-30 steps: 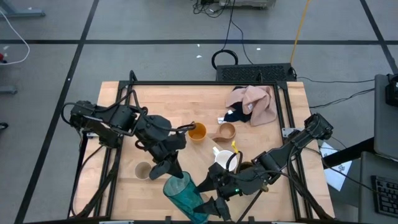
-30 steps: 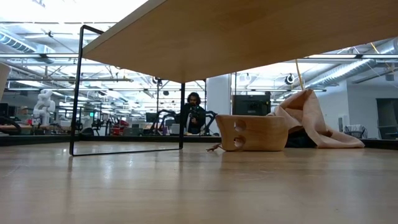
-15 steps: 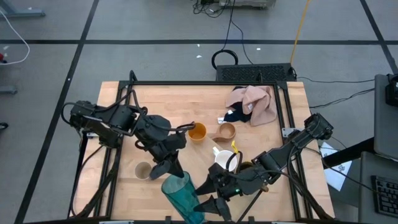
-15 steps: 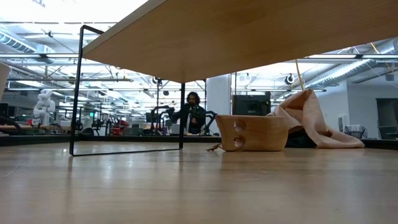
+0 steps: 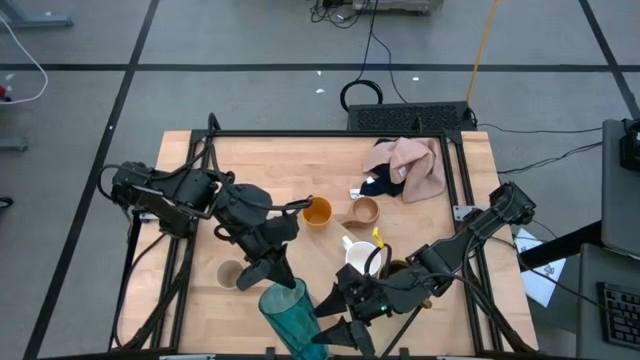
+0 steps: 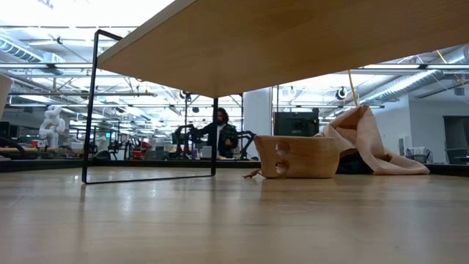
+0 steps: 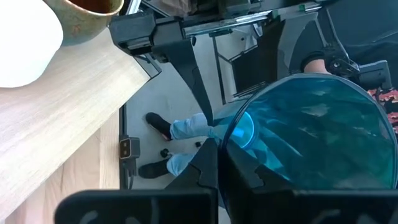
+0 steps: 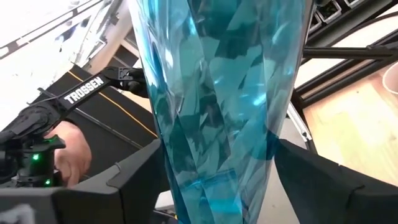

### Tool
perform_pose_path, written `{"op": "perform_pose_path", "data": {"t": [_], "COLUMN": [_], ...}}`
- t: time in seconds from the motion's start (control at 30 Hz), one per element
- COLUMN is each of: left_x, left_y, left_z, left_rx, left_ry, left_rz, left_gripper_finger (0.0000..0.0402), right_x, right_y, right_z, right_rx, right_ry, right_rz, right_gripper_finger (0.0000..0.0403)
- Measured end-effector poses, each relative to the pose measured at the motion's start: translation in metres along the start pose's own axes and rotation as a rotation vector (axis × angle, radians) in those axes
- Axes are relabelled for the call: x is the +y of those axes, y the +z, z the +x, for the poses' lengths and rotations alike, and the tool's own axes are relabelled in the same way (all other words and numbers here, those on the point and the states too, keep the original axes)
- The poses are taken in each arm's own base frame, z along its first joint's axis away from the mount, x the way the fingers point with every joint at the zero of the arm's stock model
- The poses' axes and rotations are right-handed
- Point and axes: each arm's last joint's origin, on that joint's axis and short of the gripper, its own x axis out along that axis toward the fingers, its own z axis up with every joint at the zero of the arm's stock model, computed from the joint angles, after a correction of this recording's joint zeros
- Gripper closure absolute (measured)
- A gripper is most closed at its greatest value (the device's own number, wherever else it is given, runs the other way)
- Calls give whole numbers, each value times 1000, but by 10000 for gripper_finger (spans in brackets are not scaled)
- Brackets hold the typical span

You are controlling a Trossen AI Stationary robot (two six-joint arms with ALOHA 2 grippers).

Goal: Stack small to large cups/mugs on shelf
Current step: Put the blue cup on the shelf

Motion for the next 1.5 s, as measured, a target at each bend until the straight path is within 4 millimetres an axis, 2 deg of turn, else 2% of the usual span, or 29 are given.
{"op": "perform_pose_path", "data": {"t": [0.17, 0.43, 0.57, 1.27, 1.5], "left_x": [1, 2, 5, 11, 11], "left_y": [1, 2, 5, 11, 18], "left_z": [0, -1, -3, -7, -7], "left_rx": [-6, -28, -36, -83, -160], "left_ry": [8, 25, 26, 73, 78], "left_rz": [0, -4, -10, -10, -11], "left_gripper_finger": [398, 398, 398, 399, 399], "right_x": [0, 2, 3, 7, 5], "right_y": [0, 3, 4, 0, 0], "right_z": [0, 0, 0, -2, -2], "right_rx": [0, -37, -51, -46, -54], "right_ry": [-1, 17, 27, 29, -1], "right_rz": [-3, -15, -17, 29, 44], "right_gripper_finger": [107, 40, 21, 18, 18]}}
